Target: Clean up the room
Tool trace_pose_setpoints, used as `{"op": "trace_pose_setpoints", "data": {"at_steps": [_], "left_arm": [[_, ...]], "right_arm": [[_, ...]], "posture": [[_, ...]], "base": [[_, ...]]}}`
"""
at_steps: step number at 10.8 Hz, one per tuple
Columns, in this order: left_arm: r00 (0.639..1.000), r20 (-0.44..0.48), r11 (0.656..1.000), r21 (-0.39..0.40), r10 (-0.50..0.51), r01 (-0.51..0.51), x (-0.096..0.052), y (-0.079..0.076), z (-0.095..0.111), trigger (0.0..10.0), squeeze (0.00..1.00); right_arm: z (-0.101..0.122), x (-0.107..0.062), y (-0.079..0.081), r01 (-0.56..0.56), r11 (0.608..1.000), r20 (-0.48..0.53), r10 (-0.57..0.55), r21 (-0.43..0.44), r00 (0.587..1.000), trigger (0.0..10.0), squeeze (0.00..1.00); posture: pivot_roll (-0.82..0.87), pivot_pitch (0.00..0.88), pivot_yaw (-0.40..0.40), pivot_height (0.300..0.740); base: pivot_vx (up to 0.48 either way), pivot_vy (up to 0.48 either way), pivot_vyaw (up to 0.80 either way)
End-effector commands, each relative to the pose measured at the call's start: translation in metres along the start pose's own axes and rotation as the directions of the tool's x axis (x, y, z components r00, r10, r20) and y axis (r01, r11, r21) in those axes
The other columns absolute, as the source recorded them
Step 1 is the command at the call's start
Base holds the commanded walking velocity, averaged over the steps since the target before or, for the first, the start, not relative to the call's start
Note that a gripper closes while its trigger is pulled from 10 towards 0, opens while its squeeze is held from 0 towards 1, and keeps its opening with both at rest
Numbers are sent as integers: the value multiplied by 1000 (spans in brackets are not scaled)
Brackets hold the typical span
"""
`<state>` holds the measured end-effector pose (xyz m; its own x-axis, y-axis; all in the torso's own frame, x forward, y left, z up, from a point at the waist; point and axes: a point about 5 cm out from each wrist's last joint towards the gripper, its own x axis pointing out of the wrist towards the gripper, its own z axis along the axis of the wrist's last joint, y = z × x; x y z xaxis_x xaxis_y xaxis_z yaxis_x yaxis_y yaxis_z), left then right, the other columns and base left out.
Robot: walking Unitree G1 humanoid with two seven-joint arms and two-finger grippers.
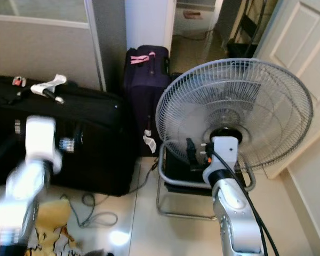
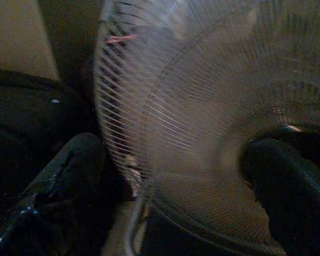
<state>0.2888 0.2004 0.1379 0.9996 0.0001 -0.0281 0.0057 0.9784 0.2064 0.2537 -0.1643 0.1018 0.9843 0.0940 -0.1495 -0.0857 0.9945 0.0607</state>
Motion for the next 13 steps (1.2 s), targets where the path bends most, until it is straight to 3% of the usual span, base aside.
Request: {"op": "trace_pose_setpoints", "data": {"at_steps": [1, 2, 4, 5, 6, 7, 9, 11, 13], "left_arm": [[1000, -23, 1000, 16, -11, 12, 3, 4, -6, 10000, 0], [1000, -20, 999, 30, -14, 14, 7, 7, -4, 10000, 0], [998, 61, 998, 59, 7, -11, 34, 32, 27, 10000, 0], [998, 68, 998, 68, -18, 13, 36, 41, 33, 10000, 0], [997, 47, 997, 50, -64, 62, 30, 44, 32, 10000, 0], [993, -24, 993, -17, -115, 114, 10, 32, 15, 10000, 0], [997, -13, 994, -81, -76, 74, -11, 19, 0, 10000, 0], [987, -69, 989, -42, -144, 142, -42, -5, -22, 10000, 0], [994, -64, 993, -75, -94, 89, -43, -5, -18, 10000, 0]], "right_arm": [[4, 3, 3, -28, 1000, 11, 28, -3, 1000, 10000, 1000], [3, 4, 4, -46, 999, 6, 46, 2, 999, 10000, 1000], [4, 11, 7, -63, 998, 17, 64, -31, 998, 10000, 1000], [3, 12, 10, -83, 997, 11, 83, -13, 997, 10000, 1000], [5, 11, 9, -55, 998, 11, 55, 20, 998, 10000, 1000], [4, 7, 4, 2, 999, 22, -3, 42, 1000, 10000, 1000], [4, 3, 2, 11, 1000, 41, -10, -13, 999, 10000, 1000], [1, 0, 3, -11, 999, 30, 12, -43, 999, 10000, 1000], [-1, 3, 4, -17, 1000, 33, 18, -21, 999, 10000, 1000]], "posture": [[24, 0, -28, 740], [28, 0, -25, 740], [47, 0, -33, 740], [46, 0, -22, 740], [44, 0, -13, 740], [36, 0, -9, 740], [32, 0, -13, 740], [37, 0, -30, 740], [49, 0, -46, 740]], "base": [[0, 0, 788], [0, 0, 788], [0, 0, 784], [0, 0, 794], [0, 0, 800], [0, 0, 794], [0, 0, 794], [0, 0, 766], [0, 0, 756]]}}
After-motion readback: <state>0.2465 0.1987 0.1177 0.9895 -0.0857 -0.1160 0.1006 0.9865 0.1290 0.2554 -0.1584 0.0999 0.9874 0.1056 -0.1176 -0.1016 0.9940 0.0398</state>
